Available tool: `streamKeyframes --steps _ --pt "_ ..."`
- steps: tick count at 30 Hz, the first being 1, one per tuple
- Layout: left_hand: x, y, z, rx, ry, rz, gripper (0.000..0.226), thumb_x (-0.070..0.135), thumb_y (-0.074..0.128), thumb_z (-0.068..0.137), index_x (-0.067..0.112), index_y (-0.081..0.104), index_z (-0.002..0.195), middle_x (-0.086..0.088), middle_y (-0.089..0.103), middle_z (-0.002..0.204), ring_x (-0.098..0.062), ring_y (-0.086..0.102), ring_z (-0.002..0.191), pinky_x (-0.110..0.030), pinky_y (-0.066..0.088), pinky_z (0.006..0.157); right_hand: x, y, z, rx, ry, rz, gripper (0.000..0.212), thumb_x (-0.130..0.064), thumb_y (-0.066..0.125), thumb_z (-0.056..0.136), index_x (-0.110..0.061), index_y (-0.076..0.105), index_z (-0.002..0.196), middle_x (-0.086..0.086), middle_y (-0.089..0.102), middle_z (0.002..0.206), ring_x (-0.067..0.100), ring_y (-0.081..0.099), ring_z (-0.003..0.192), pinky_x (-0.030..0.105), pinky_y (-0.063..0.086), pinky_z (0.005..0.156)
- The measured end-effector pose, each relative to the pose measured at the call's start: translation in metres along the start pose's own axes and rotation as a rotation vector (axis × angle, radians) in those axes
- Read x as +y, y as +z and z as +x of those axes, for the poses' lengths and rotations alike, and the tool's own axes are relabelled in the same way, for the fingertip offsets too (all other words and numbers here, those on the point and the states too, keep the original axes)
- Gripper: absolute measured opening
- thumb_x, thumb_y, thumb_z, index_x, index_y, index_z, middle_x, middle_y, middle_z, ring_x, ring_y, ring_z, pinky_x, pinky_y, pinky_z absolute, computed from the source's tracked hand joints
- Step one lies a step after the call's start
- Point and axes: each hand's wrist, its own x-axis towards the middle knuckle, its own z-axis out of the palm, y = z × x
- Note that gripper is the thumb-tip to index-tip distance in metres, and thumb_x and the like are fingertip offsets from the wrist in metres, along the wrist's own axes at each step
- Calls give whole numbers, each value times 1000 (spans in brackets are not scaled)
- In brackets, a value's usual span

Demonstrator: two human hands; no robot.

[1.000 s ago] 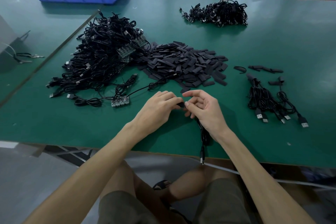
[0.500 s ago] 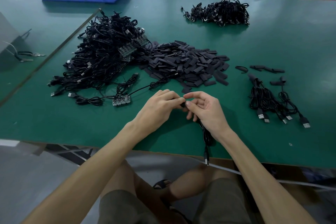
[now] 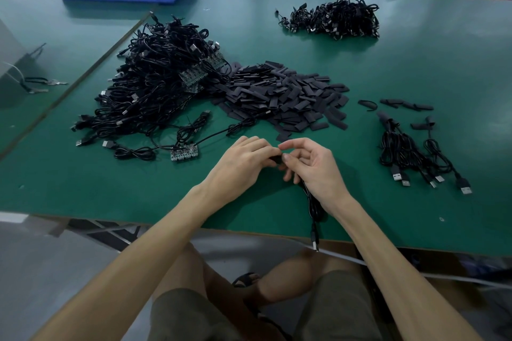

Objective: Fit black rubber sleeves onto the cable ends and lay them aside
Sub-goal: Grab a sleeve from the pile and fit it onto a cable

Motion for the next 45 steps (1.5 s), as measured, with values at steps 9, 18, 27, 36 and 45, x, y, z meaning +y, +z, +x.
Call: streamKeyframes --steps 9,18,27,36,45 --pt "5 -4 -1 -5 6 -11 22 5 58 97 4 73 113 -6 70 95 -26 62 84 -37 45 77 0 0 0 15 2 2 13 -4 65 100 -13 70 108 5 70 73 19 65 60 25 49 54" --pt "-1 2 -2 93 -84 30 21 -2 63 94 5 74 110 -6 69 95 -25 60 82 -41 49 76 -1 4 1 37 3 65 11 -17 60 105 -12 69 110 2 79 93 19 76 78 22 53 61" --pt "-3 4 -2 106 -113 25 21 -3 66 94 6 73 111 -5 67 95 -24 58 84 -37 49 80 0 2 -1 90 -2 79 8 -7 69 98 -14 74 99 4 78 86 18 76 78 23 57 70" --pt "-5 4 -3 64 -36 52 31 -13 63 90 6 72 113 -6 66 97 -26 57 85 -39 50 83 -1 0 -1 86 12 91 9 -5 73 94 -13 76 95 8 78 80 19 74 69 25 58 67" --pt "-3 3 -3 21 -21 39 31 -15 62 91 3 70 115 -9 65 97 -28 58 85 -39 49 80 -2 -1 -2 68 16 58 8 -5 73 94 -13 77 94 8 78 80 19 74 69 24 57 65"
